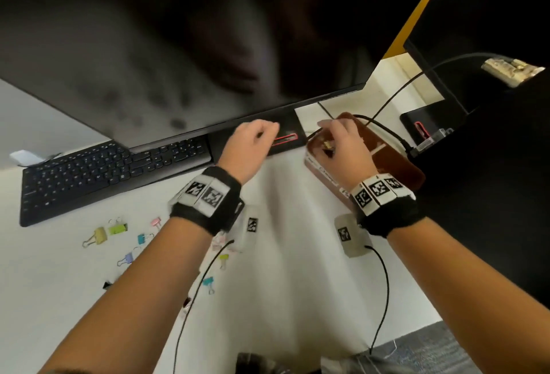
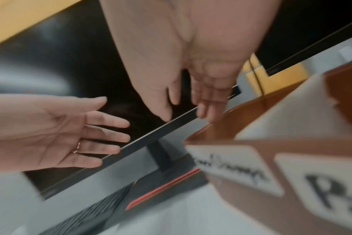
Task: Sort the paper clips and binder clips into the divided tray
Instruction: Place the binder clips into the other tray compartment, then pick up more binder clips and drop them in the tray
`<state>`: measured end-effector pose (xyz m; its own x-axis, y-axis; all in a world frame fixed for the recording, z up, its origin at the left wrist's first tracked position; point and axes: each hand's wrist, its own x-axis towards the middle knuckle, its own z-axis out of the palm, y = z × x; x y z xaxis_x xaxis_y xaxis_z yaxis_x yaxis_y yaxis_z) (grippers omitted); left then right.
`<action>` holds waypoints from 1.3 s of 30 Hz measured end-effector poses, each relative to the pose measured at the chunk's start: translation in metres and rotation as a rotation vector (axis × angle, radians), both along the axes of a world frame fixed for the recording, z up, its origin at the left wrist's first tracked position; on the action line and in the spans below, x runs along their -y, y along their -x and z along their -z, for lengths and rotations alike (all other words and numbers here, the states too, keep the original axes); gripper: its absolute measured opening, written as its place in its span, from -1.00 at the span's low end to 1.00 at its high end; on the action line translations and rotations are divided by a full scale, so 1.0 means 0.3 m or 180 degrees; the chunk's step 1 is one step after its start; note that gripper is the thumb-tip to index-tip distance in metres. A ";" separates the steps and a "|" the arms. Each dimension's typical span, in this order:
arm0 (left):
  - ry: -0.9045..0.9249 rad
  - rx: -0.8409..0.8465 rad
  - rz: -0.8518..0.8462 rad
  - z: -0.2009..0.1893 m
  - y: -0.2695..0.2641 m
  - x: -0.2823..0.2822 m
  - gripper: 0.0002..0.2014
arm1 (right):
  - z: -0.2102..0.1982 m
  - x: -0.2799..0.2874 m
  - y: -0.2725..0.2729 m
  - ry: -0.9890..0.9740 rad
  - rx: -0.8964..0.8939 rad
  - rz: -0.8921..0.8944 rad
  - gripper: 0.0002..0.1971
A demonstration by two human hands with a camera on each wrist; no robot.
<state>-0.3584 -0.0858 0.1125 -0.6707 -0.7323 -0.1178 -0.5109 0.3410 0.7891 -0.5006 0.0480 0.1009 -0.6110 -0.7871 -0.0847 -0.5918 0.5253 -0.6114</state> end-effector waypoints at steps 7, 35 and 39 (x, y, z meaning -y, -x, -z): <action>0.0150 0.0964 -0.0702 0.157 -0.618 -0.027 -0.74 | 0.148 0.041 -0.377 -0.0863 0.0589 -0.1876 -0.24; -0.0381 0.0831 -0.0524 0.391 -0.857 -0.100 -0.80 | 0.314 0.133 -0.726 -0.1101 0.0326 -0.1528 -0.91; -0.0509 0.0617 -0.0725 0.393 -0.859 -0.090 -0.85 | 0.323 0.133 -0.717 -0.0919 0.0432 -0.1490 -0.94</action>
